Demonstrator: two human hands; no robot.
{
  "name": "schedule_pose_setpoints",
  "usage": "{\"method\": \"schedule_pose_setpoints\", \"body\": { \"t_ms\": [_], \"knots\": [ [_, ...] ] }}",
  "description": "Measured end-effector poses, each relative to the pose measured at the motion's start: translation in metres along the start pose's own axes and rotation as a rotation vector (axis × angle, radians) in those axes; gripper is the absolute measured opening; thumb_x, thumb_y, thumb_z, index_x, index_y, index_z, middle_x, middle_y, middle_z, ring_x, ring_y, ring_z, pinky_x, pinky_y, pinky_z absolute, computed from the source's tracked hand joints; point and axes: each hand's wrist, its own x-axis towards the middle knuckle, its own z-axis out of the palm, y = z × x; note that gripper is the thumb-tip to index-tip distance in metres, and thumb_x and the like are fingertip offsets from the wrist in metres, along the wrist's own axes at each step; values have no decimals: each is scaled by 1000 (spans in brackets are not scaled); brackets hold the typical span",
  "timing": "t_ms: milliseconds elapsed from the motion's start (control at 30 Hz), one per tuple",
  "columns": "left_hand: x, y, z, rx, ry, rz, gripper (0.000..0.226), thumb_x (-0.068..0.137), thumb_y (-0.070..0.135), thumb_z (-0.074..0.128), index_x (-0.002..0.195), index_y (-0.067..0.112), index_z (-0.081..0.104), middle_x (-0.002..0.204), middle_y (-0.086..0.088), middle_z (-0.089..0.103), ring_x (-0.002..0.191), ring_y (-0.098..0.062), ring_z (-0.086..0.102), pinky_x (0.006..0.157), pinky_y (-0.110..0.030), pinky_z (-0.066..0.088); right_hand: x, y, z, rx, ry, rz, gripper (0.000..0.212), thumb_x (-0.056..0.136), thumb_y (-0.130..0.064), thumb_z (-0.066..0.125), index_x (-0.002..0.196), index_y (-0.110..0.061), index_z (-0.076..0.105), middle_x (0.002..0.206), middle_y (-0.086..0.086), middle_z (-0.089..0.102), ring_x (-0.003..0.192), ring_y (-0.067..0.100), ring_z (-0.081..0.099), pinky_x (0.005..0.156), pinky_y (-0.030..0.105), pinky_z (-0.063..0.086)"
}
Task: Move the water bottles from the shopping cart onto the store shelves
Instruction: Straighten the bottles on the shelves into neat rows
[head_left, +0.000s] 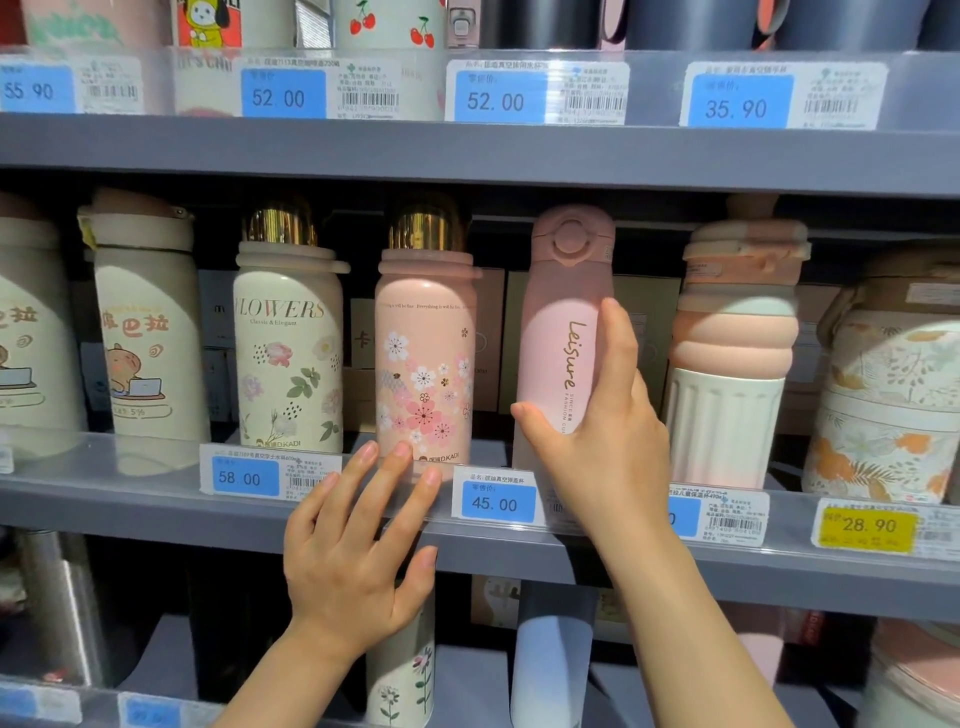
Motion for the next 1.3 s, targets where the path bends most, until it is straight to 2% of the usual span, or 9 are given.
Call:
{"method": "schedule_pose_setpoints", "body": {
  "t_ms": [267, 400, 633, 733, 833, 900, 1033, 1133, 1300],
  "knots": [
    [1, 0, 0, -1, 8, 5, 46, 99, 41, 29, 136, 21, 48, 140, -8, 48, 128, -30, 47, 101, -40, 32, 1, -2, -2, 16, 0, -2, 104, 79, -36, 75, 152, -35, 0, 140, 7, 44, 118, 32, 49, 91, 38, 39],
    [0, 0, 0, 0, 12, 7, 46, 99, 40, 30, 136, 21, 48, 140, -8, 48, 129, -30, 47, 97, -42, 37, 2, 0, -1, -25, -14, -24, 102, 81, -39, 72, 153, -32, 0, 138, 8, 44, 117, 32, 49, 89, 38, 40],
    [1, -2, -4, -2, -42, 27, 46, 100, 41, 30, 138, 19, 46, 142, -10, 45, 130, -31, 44, 95, -45, 38, -3, -1, -2, -11, 21, -37, 105, 77, -45, 75, 153, -32, 3, 135, 8, 45, 115, 31, 50, 89, 37, 42],
    [0, -2, -7, -16, -63, 21, 47, 100, 41, 30, 140, 20, 43, 144, -10, 44, 132, -32, 43, 100, -43, 35, -14, 2, -17, 81, 174, -128, 90, 79, -41, 75, 150, -28, 20, 132, 7, 47, 117, 24, 49, 89, 29, 40],
    [1, -1, -7, -23, -66, 14, 47, 100, 41, 30, 139, 19, 44, 143, -10, 45, 131, -32, 43, 101, -42, 32, -20, 23, -42, -55, 440, -200, 70, 81, -36, 69, 139, -17, 34, 126, 12, 52, 112, 28, 48, 94, 33, 38],
    [0, -1, -6, -17, -58, 14, 47, 100, 41, 31, 139, 19, 44, 142, -10, 45, 130, -32, 44, 101, -42, 32, -14, 42, -57, -119, 513, -103, 69, 80, -33, 71, 137, -16, 35, 127, 16, 48, 113, 32, 44, 92, 40, 38],
    [1, -1, -5, -23, -37, 20, 46, 100, 39, 32, 138, 18, 46, 140, -11, 46, 129, -33, 45, 93, -46, 38, -1, 63, -63, -241, 384, 20, 88, 73, -35, 79, 142, -24, 24, 138, 18, 36, 117, 40, 43, 86, 51, 44],
    [1, 0, -5, -24, -40, 14, 46, 100, 39, 31, 138, 18, 46, 141, -11, 46, 129, -33, 44, 93, -47, 38, 2, 66, -55, -232, 300, 69, 100, 72, -35, 81, 148, -26, 17, 140, 14, 32, 116, 41, 47, 82, 49, 47],
    [1, 0, -6, -25, -46, 9, 46, 99, 39, 32, 138, 18, 46, 142, -10, 45, 130, -32, 44, 95, -46, 37, 2, 66, -54, -104, 318, 115, 100, 73, -24, 74, 151, -29, 12, 139, 13, 36, 111, 40, 50, 85, 46, 44]
  ]
}}
